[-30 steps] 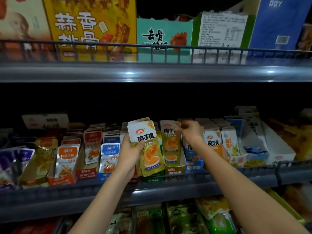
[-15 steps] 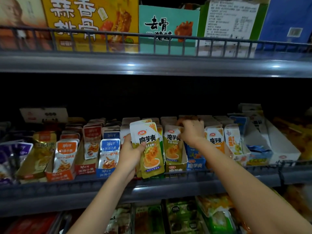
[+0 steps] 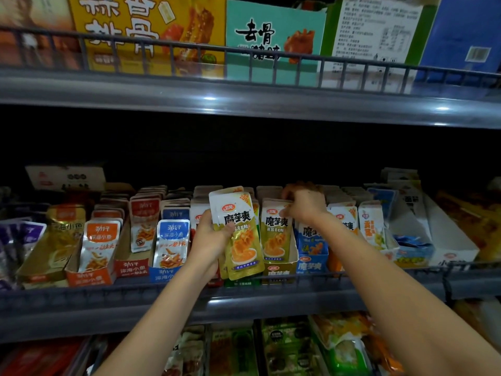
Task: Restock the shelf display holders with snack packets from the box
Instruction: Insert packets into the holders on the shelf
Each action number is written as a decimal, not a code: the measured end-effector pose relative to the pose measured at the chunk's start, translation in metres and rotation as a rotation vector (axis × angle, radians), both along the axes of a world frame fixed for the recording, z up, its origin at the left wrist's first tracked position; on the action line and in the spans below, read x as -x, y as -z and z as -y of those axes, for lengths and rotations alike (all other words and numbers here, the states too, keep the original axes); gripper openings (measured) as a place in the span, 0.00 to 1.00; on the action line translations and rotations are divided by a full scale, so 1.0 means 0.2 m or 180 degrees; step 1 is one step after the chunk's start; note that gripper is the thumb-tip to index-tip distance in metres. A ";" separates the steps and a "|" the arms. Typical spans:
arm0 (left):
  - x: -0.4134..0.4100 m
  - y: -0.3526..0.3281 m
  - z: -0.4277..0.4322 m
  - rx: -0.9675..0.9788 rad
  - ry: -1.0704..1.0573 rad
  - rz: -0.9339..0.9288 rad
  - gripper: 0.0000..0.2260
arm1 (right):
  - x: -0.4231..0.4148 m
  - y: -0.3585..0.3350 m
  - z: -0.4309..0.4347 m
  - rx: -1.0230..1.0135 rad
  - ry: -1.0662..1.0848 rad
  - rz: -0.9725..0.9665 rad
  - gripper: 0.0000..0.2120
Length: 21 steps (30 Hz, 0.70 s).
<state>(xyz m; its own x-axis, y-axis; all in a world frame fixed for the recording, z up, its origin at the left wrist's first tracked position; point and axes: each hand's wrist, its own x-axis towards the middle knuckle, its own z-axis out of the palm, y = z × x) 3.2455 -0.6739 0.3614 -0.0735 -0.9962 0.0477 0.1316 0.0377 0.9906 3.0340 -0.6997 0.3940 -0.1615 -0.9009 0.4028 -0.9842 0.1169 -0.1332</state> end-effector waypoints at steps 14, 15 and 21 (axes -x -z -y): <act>0.03 0.01 0.05 0.0120 0.0001 0.0051 0.17 | 0.00 -0.01 0.08 0.0528 -0.0059 -0.0309 0.09; 0.03 0.01 0.05 0.0132 0.0001 0.0038 0.17 | 0.00 -0.01 0.08 0.0458 -0.0035 -0.0338 0.09; 0.05 0.02 0.06 0.0129 0.0041 0.0010 0.14 | -0.03 -0.03 0.10 -0.0256 0.0051 -0.0609 0.14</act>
<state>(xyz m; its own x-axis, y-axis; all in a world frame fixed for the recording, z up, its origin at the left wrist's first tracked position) 3.2356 -0.6864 0.3579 -0.0867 -0.9924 0.0877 0.1293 0.0761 0.9887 3.0406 -0.7201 0.3991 -0.1035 -0.9294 0.3543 -0.9886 0.1354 0.0663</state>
